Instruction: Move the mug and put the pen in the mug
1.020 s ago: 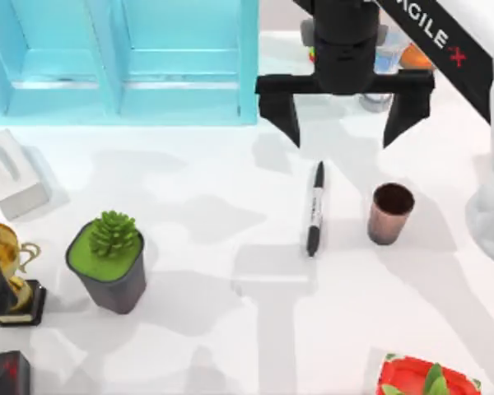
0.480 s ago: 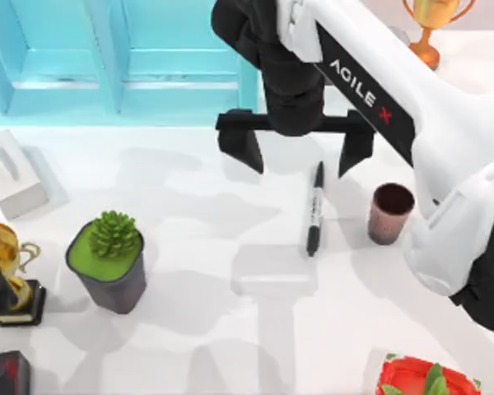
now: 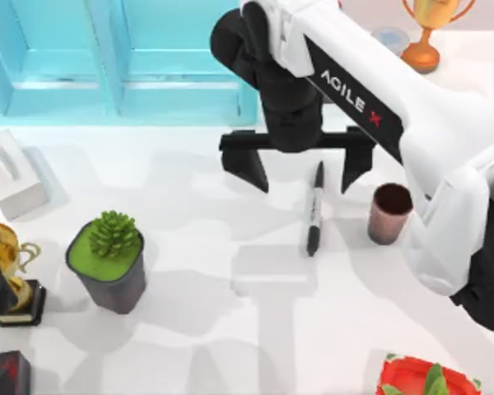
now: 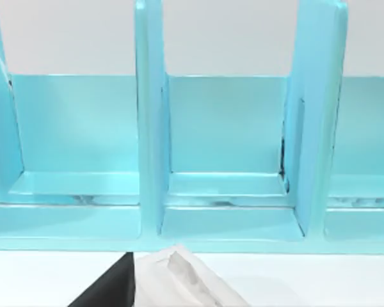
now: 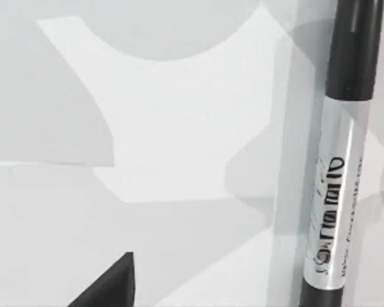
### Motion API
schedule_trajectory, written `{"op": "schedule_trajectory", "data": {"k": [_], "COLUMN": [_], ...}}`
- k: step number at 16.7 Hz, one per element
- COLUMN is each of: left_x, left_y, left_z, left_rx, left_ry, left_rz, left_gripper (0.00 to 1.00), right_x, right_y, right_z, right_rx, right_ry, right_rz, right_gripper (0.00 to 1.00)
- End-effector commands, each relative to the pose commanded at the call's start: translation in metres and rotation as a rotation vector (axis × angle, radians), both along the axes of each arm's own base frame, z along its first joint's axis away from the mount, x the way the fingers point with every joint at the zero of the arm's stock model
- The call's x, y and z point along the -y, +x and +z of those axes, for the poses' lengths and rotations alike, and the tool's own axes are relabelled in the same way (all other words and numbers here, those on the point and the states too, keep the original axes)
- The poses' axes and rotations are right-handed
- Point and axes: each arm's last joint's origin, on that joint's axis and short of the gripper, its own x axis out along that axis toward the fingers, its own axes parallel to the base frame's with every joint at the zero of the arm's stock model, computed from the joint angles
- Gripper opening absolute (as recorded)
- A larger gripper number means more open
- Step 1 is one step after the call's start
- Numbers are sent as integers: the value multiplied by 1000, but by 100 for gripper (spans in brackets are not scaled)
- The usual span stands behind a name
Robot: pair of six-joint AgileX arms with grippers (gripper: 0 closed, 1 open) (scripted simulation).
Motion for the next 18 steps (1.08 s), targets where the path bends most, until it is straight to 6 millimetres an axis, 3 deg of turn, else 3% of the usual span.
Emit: {"op": "schedule_trajectory", "data": {"k": [8,18], "left_x": [0,0], "left_y": [0,0], "left_z": [0,0], "left_rx": [0,0], "left_ry": [0,0], "left_rz": [0,0], "left_gripper": [100,100], "right_x": [0,17], "right_y": [0,-6], "right_z": [-24,-60], "right_rx": [1,1], "right_ry": [0,0], "right_rz": [0,0], "right_gripper": [100,100]}}
